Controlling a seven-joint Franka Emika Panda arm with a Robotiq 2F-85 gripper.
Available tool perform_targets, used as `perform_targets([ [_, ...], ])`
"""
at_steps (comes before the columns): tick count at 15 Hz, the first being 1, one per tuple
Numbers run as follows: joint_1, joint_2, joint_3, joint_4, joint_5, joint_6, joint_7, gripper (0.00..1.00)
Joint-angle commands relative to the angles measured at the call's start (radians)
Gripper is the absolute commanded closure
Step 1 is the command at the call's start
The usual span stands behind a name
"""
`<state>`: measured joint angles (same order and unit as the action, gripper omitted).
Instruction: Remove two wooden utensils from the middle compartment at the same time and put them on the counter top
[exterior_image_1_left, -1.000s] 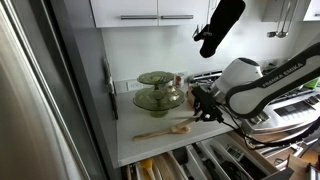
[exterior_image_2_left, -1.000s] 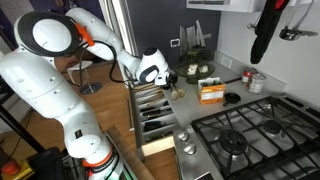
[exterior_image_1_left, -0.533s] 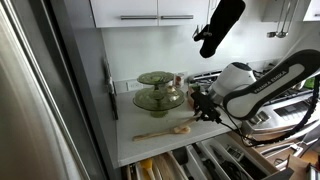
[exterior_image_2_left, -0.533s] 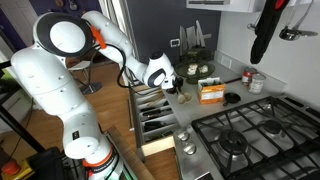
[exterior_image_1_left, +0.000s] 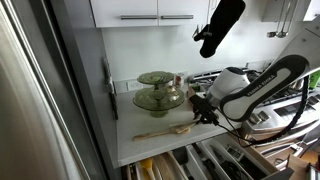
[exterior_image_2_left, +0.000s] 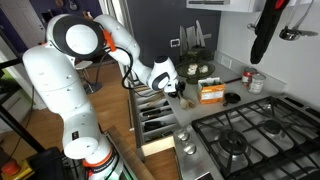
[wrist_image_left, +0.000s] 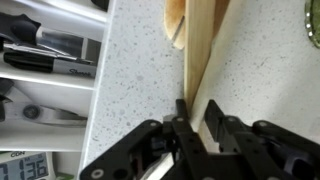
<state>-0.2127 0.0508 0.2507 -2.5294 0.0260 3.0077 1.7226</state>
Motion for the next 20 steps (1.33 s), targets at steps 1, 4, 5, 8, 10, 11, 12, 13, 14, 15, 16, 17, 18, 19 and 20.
perform_targets([
  [1,0.006,-0.020,-0.022,-0.012,-0.065,0.004,0.065,0.39],
  [4,0.004,-0.099,-0.032,-0.057,-0.121,-0.002,0.115,0.17],
  [5,0.001,-0.118,-0.032,-0.067,-0.136,-0.001,0.131,0.08],
  [8,0.001,-0.212,-0.017,-0.134,-0.132,-0.052,0.086,0.00],
  [10,-0.013,-0.286,-0.009,-0.180,-0.192,-0.113,0.078,0.00],
  [11,-0.008,-0.326,-0.007,-0.202,-0.210,-0.151,0.061,0.00],
  [12,0.001,-0.366,-0.006,-0.221,-0.223,-0.198,0.039,0.00],
  [13,0.041,-0.404,-0.030,-0.237,-0.232,-0.255,0.003,0.00],
  [14,0.072,-0.444,-0.034,-0.255,-0.211,-0.299,-0.048,0.00],
  [15,0.092,-0.480,-0.034,-0.265,-0.207,-0.348,-0.090,0.01],
  [16,0.114,-0.521,-0.030,-0.275,-0.202,-0.399,-0.130,0.00],
  [17,0.121,-0.511,-0.017,-0.217,-0.214,-0.468,-0.156,0.00],
  [18,0.143,-0.548,-0.014,-0.220,-0.211,-0.510,-0.192,0.00],
  [19,0.149,-0.578,-0.002,-0.215,-0.218,-0.553,-0.202,0.00],
  [20,0.151,-0.643,0.017,-0.254,-0.238,-0.584,-0.194,0.00],
])
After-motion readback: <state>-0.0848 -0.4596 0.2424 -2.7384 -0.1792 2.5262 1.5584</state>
